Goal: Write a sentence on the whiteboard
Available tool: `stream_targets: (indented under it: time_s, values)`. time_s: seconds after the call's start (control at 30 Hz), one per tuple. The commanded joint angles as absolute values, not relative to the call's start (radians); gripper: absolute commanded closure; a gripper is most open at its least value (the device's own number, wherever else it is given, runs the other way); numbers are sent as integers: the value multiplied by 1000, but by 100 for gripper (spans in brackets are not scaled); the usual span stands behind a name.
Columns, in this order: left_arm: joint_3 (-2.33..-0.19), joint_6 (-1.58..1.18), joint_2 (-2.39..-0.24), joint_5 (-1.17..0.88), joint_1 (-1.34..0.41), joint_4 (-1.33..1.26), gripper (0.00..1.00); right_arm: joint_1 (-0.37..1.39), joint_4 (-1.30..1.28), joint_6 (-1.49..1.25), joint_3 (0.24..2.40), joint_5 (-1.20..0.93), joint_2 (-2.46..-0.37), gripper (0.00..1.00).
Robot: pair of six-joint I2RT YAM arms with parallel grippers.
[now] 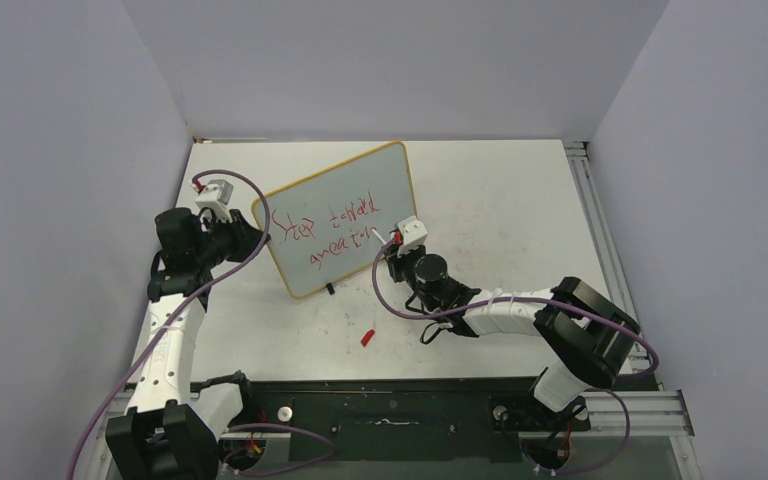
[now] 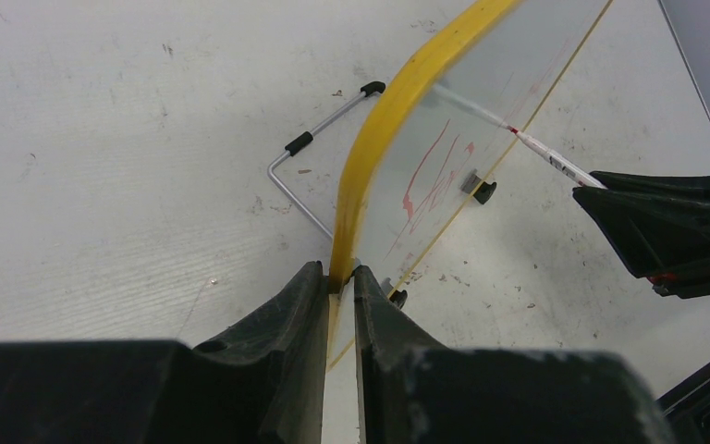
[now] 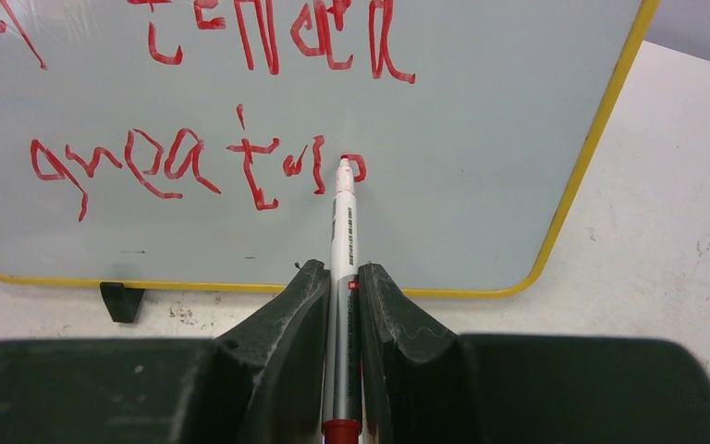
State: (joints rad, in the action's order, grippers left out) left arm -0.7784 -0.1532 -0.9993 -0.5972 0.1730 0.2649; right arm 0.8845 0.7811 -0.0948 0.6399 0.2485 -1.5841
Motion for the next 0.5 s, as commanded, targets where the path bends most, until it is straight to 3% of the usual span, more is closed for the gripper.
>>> stream_targets:
  time_s: [0.0,0.47]
  values:
    - [-785,-149,-1001,-600,178,262,100,892,815,-120,642,233,-1581,95]
    - [-785,-152,-997,-599,178,261,100,908,804,-143,615,251,-1600,95]
